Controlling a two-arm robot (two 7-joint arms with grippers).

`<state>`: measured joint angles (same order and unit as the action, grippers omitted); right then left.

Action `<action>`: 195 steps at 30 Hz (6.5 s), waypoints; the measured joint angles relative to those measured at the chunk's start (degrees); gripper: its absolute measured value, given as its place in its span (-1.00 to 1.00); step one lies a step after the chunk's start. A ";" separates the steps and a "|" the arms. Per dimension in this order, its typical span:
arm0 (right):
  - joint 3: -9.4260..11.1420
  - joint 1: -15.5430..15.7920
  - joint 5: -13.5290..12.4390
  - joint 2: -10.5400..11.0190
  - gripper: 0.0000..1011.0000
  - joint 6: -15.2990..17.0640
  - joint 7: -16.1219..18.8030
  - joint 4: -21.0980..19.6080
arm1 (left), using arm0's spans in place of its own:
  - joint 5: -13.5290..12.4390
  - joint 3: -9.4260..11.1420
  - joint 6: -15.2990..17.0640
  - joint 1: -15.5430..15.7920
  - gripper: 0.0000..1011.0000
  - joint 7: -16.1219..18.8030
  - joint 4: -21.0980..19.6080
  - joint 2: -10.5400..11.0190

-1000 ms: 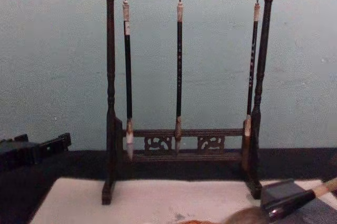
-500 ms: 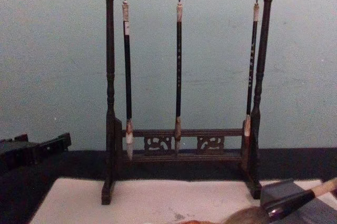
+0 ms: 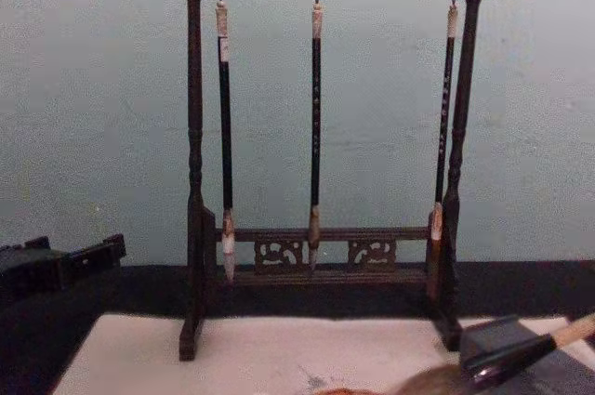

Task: Pick up the brush from the inkstone, write on the paper, then place the brush back to its original position.

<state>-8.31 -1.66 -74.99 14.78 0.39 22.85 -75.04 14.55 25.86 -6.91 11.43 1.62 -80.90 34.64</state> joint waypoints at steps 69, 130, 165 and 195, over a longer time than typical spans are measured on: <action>-4.39 -3.10 -5.85 1.56 0.00 -1.98 -2.26 2.20 | 0.00 0.00 0.00 0.00 0.98 0.00 0.00 0.00; -12.87 -5.35 13.45 8.39 -0.68 -1.64 -3.69 -9.91 | 0.00 0.00 0.00 0.00 0.98 0.00 0.00 0.00; -21.33 -9.85 38.11 16.31 -0.68 3.94 2.99 -23.90 | 0.00 0.00 0.00 0.00 0.98 0.00 0.00 0.00; -26.67 -14.38 40.92 16.98 -0.68 5.41 12.41 -23.28 | 0.00 0.00 0.00 0.00 0.98 0.00 0.00 0.00</action>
<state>-34.98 -16.05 -34.07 31.77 5.81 35.27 -98.32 14.55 25.86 -6.91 11.43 1.62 -80.90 34.65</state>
